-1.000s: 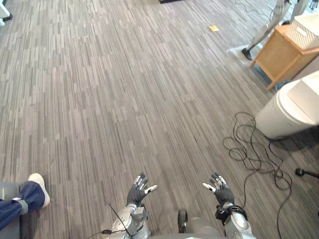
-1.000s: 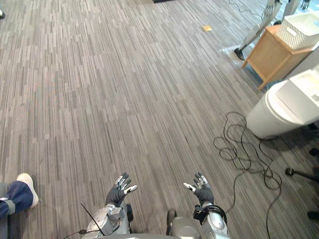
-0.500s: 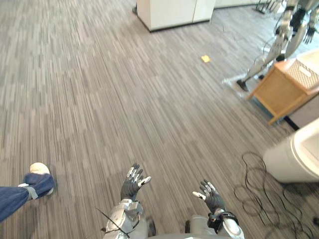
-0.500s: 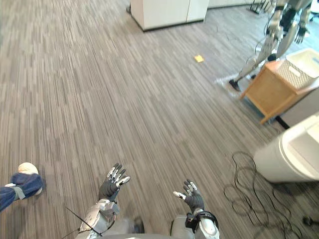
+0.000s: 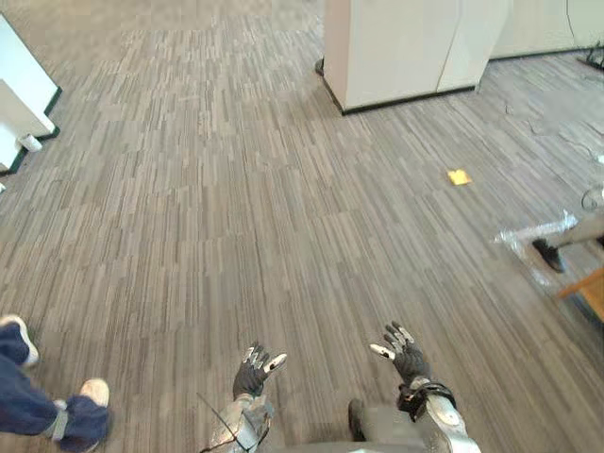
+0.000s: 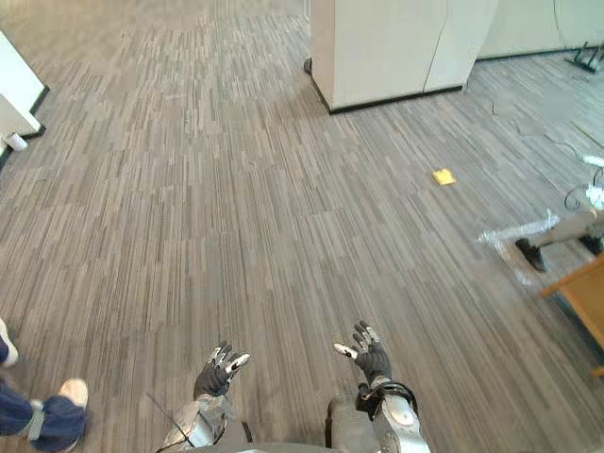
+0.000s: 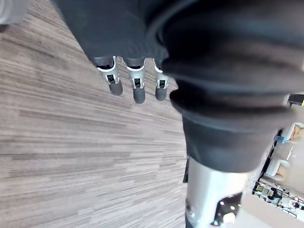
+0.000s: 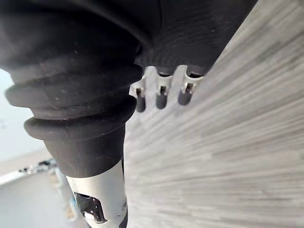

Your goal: Organize washtable

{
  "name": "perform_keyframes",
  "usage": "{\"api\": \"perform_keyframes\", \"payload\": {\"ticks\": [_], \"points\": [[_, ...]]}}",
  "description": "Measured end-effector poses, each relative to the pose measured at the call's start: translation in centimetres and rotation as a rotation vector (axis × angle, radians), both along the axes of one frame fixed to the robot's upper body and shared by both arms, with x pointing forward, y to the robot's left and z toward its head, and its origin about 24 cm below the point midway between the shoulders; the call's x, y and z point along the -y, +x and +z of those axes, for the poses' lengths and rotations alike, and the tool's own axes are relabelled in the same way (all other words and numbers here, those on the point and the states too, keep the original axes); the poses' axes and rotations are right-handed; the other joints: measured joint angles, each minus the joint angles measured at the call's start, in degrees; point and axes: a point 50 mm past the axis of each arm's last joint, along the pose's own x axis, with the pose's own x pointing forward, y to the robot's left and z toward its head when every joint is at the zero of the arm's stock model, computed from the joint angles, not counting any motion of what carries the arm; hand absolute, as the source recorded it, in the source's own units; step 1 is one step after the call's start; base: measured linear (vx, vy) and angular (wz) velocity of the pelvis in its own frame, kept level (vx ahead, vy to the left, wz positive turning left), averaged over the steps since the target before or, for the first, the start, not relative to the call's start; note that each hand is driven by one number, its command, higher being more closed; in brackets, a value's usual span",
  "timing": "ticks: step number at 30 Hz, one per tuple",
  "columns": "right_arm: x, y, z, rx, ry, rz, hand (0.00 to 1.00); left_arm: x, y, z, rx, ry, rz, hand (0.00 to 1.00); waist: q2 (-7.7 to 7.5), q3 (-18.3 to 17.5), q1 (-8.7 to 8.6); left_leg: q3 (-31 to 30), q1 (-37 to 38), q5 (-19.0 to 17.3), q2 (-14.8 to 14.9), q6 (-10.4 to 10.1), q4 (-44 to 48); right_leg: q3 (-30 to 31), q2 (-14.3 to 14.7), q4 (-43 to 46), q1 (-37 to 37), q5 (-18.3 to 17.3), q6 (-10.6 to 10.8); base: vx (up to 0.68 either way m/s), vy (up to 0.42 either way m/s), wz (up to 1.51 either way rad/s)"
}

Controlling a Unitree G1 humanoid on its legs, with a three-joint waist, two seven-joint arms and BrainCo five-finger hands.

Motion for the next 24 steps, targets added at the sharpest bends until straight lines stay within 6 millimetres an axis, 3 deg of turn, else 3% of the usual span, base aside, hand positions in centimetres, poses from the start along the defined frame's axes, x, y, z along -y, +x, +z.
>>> {"api": "perform_keyframes", "payload": {"ticks": [1,2,4,5,6,7,8,9,10,11,12,13,14,15,16,17,19,21,22,23,24], "points": [[-0.1,0.1,-0.2,-0.008,-0.006,0.015,0.00,-0.4,0.0,0.0,-0.005,0.004,0.032,0.00,0.11,0.0,0.07,0.9,-1.3,0.9,-0.9,-1.4,-12.0,0.1,-0.9,-1.4,2.0,-1.6,0.9,0.56,0.151,-0.15],[-0.1,-0.2,-0.3,-0.018,-0.014,0.023,0.00,-0.4,-0.1,0.0,-0.007,0.004,0.049,0.00,0.21,0.0,-0.03,1.3,-1.4,3.6,-2.4,-5.0,-24.4,-0.6,-2.0,-2.1,4.6,-3.5,2.1,0.57,0.176,0.02],[0.0,-1.1,-0.9,-0.048,-0.025,0.035,0.00,-0.4,-0.3,-0.1,-0.017,-0.007,0.074,0.00,0.90,-0.3,-0.07,1.3,-1.6,6.1,-3.1,-7.4,-35.0,-1.2,-2.6,-3.0,8.2,-6.2,3.3,0.60,0.277,0.14],[-0.2,-1.5,-1.4,-0.074,-0.028,0.042,0.00,-0.7,-0.6,-0.2,-0.025,-0.008,0.098,0.00,0.75,-0.6,0.18,1.5,-2.2,10.1,-2.9,-4.9,-34.3,-1.4,-3.3,-3.1,10.8,-8.7,4.4,0.73,0.416,0.05],[-0.4,-1.7,-1.6,-0.091,-0.030,0.046,0.00,-1.1,-0.7,-0.3,-0.031,-0.002,0.117,0.00,-0.76,-1.7,0.16,1.8,-2.8,13.2,-4.1,-2.1,-30.7,-1.4,-5.3,-2.1,11.7,-9.6,4.7,0.60,0.357,-0.01],[-0.6,-1.7,-1.7,-0.092,-0.028,0.051,0.00,-1.1,-0.7,-0.2,-0.028,-0.003,0.123,0.00,-1.49,-2.1,0.25,1.8,-3.4,13.4,-4.8,-1.4,-28.9,-1.3,-6.3,-0.2,11.0,-9.4,4.6,0.59,0.357,-0.09],[-1.0,-1.7,-1.7,-0.093,-0.026,0.066,0.00,-1.5,-0.8,0.0,-0.020,0.001,0.141,0.00,-2.70,-2.7,0.71,2.0,-4.0,12.0,-6.0,2.2,-25.5,-0.4,-8.6,7.0,7.8,-9.3,4.4,0.61,0.371,-0.11],[-1.5,-1.5,-1.7,-0.091,-0.018,0.071,0.00,-1.8,-1.1,0.0,-0.021,0.008,0.152,0.00,-4.53,-3.6,0.88,3.5,-3.8,8.2,-7.3,3.5,-21.9,1.2,-10.4,15.5,4.5,-8.0,3.7,0.63,0.396,-0.07],[-1.5,-1.6,-1.8,-0.094,-0.019,0.072,0.00,-1.9,-1.1,0.0,-0.021,0.010,0.154,0.00,-4.88,-3.8,0.83,3.7,-3.4,5.8,-7.8,3.8,-19.8,1.8,-10.9,19.9,3.2,-5.9,3.7,0.81,0.474,0.10],[-1.5,-1.9,-2.0,-0.109,-0.018,0.068,0.00,-2.0,-1.2,0.0,-0.024,0.015,0.151,0.00,-4.93,-3.8,0.80,3.7,-0.9,0.3,-8.6,4.2,-16.6,3.0,-11.3,30.6,-0.1,3.5,4.9,0.68,0.382,0.15],[-1.5,-2.0,-2.1,-0.115,-0.017,0.066,0.00,-2.0,-1.2,0.0,-0.025,0.016,0.146,0.00,-4.93,-3.8,0.63,3.6,0.9,-1.8,-9.2,4.4,-16.5,3.8,-11.4,34.5,-1.4,9.1,6.0,0.67,0.368,0.16],[-1.8,-2.2,-2.2,-0.123,-0.008,0.067,0.00,-1.8,-1.0,0.1,-0.019,0.019,0.135,0.00,-4.53,-3.4,0.37,3.2,3.7,-3.8,-10.4,4.7,-17.5,5.2,-11.2,41.9,-4.4,11.8,7.0,0.59,0.274,0.15],[-2.1,-2.2,-2.2,-0.123,0.004,0.071,0.00,-2.2,-1.0,0.1,-0.019,0.043,0.116,0.00,-5.18,-3.6,-0.31,3.0,8.1,-5.3,-11.9,4.7,-19.8,5.2,-10.1,50.8,-8.8,7.2,5.9,0.59,0.248,0.12],[-2.2,-2.2,-2.2,-0.121,0.011,0.066,0.00,-2.2,-1.0,0.1,-0.018,0.047,0.109,0.00,-5.12,-3.6,-0.63,2.9,10.8,-5.7,-12.5,4.5,-21.5,4.5,-9.7,53.2,-11.0,4.7,4.6,0.71,0.249,0.13],[-2.1,-2.4,-2.2,-0.126,0.013,0.059,0.00,-2.0,-0.7,0.2,-0.011,0.052,0.080,0.00,-4.09,-3.0,-1.46,2.3,16.4,-6.0,-13.7,4.2,-26.1,0.8,-8.8,54.7,-14.9,0.4,2.4,0.61,0.177,0.24],[-1.9,-2.7,-2.2,-0.125,0.014,0.046,0.00,-1.4,0.1,0.5,0.010,0.049,0.035,0.00,-3.27,-2.8,-2.46,1.1,21.5,-6.1,-14.4,4.0,-30.7,-3.1,-7.3,52.8,-19.0,-3.4,1.6,0.61,0.156,0.40],[-1.5,-3.7,-2.5,-0.146,0.015,0.021,0.00,-0.3,1.7,1.2,0.063,0.044,-0.040,0.00,-2.94,-2.7,-4.94,-1.2,26.7,-6.7,-14.8,3.3,-34.7,-6.0,-4.9,42.9,-25.3,-5.5,2.6,0.61,0.065,0.84],[-0.9,-3.2,-1.9,-0.109,0.017,-0.005,0.00,0.9,3.3,1.9,0.113,0.036,-0.111,0.00,-3.30,-2.5,-6.57,-3.9,30.7,-8.2,-15.7,2.3,-36.6,-5.2,-3.9,25.4,-30.1,-2.2,4.1,0.67,-0.051,0.92],[-0.5,-3.2,-1.9,-0.109,0.016,-0.029,0.00,1.5,4.0,2.3,0.139,0.028,-0.143,0.00,-3.34,-2.6,-7.87,-6.0,33.3,-9.3,-16.1,1.3,-38.2,-4.3,-4.1,9.5,-30.4,3.6,5.6,0.75,-0.133,1.11],[-0.3,-3.3,-1.9,-0.112,0.016,-0.036,0.00,1.6,4.4,2.5,0.151,0.033,-0.154,0.00,-4.33,-2.8,-8.99,-8.5,36.0,-10.7,-17.2,0.6,-39.5,-3.9,-5.6,3.2,-32.1,5.3,7.2,0.78,-0.156,1.20],[-0.3,-3.3,-1.9,-0.115,0.015,-0.036,0.00,1.6,4.5,2.6,0.154,0.037,-0.156,0.00,-4.97,-3.0,-9.36,-9.6,37.5,-11.4,-17.7,-0.2,-39.3,-3.6,-6.5,3.5,-33.3,6.4,7.0,0.83,-0.192,0.99]]}}
